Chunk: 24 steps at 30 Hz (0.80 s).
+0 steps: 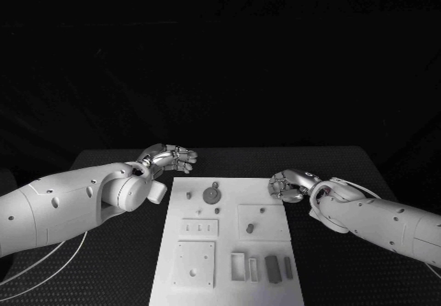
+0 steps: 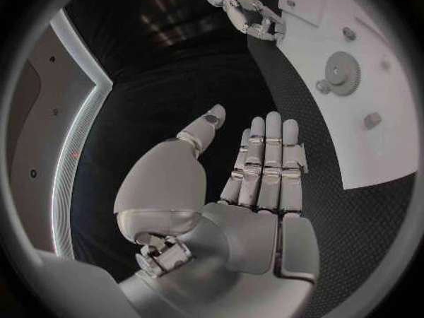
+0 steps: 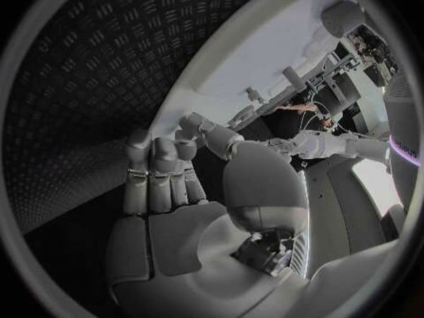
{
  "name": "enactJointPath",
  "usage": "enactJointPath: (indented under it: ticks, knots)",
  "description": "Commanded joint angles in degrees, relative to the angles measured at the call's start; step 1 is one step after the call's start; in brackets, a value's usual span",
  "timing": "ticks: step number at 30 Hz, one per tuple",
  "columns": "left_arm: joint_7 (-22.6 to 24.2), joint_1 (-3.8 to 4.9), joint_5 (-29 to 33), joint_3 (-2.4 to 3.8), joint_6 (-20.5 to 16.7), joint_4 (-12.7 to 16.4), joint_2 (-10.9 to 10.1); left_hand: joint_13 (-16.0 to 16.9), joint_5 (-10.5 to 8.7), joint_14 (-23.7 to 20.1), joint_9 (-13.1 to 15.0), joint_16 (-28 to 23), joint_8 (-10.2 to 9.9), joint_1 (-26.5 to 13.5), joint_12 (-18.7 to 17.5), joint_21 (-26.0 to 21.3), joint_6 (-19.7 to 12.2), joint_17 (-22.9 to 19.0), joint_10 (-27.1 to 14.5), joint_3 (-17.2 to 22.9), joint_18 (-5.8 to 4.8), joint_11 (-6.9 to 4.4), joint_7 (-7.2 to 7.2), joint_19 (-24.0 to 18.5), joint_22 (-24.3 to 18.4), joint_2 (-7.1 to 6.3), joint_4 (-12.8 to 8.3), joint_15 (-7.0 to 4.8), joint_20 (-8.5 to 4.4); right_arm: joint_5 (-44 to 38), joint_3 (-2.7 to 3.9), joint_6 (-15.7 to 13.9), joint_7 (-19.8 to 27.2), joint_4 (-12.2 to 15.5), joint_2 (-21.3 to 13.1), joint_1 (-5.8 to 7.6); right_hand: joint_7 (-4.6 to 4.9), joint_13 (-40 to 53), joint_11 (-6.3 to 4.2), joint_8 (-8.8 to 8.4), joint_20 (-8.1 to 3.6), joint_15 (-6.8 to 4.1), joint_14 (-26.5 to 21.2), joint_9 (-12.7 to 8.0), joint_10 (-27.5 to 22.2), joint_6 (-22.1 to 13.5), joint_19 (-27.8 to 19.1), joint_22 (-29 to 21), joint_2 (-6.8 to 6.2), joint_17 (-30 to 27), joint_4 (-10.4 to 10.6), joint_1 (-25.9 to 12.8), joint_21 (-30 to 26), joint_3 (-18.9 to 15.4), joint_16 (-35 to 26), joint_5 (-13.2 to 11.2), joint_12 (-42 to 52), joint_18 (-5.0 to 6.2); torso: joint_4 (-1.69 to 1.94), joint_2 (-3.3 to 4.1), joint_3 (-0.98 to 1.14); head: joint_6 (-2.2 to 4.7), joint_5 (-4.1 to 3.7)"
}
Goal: Assemble the parts on the task board
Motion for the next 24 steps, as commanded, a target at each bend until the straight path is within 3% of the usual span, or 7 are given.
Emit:
enactJointPath:
  ticks: [1, 11, 17, 24]
  knots:
    - [0.2, 0.03, -0.3, 0.04, 1.0, 0.1, 0.1, 0.1, -0.07, -0.3, 0.1, -0.3, -0.3, -0.4, -0.3, 0.4, 0.1, 0.1, -0.2, 0.3, 0.81, 0.15, 0.36, -0.2, 1.2, 0.12, 0.0, 0.06, 0.02, -0.5, 0.01, -1.3, -0.8, 0.4, -0.1, -0.05, -1.67, 0.0, -2.43, 0.36, -0.47, -0.49, 0.1, 0.3, -3.7, 12.2, 0.2, 0.6, 0.36, 0.1, 0.0, -0.4, 0.2, 0.5, 0.0, -0.1, 0.3, 2.74, 0.02, -0.01, -0.02, 0.02, -0.08]
    - [-0.3, 0.03, -1.8, 0.04, 1.7, 0.1, 0.2, 0.4, -0.08, -0.3, 0.5, -0.4, 0.1, -0.6, 0.2, 0.5, 1.0, 0.2, 1.0, 0.3, 0.79, -0.12, 0.12, -0.3, 1.2, 0.32, 0.1, 0.09, 0.06, 2.5, 0.03, -2.7, -2.8, 2.2, -0.6, -0.03, -2.03, 0.1, -2.78, 1.13, -0.72, -0.82, 0.6, 1.1, -3.0, 12.6, 0.7, 0.6, -0.07, 0.2, 0.0, -0.8, 0.5, 0.8, 0.2, -0.1, 0.6, 2.74, -0.01, -0.02, 0.01, 0.06, -0.13]
    - [-1.7, 0.04, -4.4, 0.04, 2.7, 0.6, 0.2, 1.8, -0.18, -0.2, 1.5, -0.5, 1.7, -1.5, 2.5, 0.7, 4.5, 0.6, 5.5, 0.2, 0.85, -0.72, 0.16, -0.4, 1.2, 0.55, 0.5, 0.04, 0.02, 3.3, 0.26, -2.7, -5.4, 4.5, -1.2, 0.1, -2.28, 0.2, -3.02, 1.62, -0.98, -1.03, 1.0, 1.7, -2.4, 12.9, 1.0, 0.6, -0.7, 0.2, 0.0, -1.1, 0.7, 1.7, 0.3, -0.1, 0.8, 2.74, -0.15, -0.08, -0.09, 0.19, -0.14]
    - [-6.8, 0.07, -10.8, 0.05, 3.8, 1.2, 0.7, 2.7, -0.92, 0.6, 2.0, -0.1, 2.2, -4.2, 3.5, 1.1, 7.2, 1.1, 8.0, -0.4, 0.92, -1.68, -0.68, -0.2, 1.2, 0.8, 2.0, -0.22, -0.18, 1.1, 0.47, -2.5, -10.5, 7.8, -0.9, 1.9, -2.5, 0.2, -3.25, 1.95, -1.2, -1.26, 1.3, 2.1, -1.9, 13.2, 1.3, 0.5, -0.9, 0.2, 0.0, -1.5, 0.8, 2.6, 0.3, -0.1, 0.8, 2.74, -0.19, -0.15, -0.02, 0.59, -0.19]
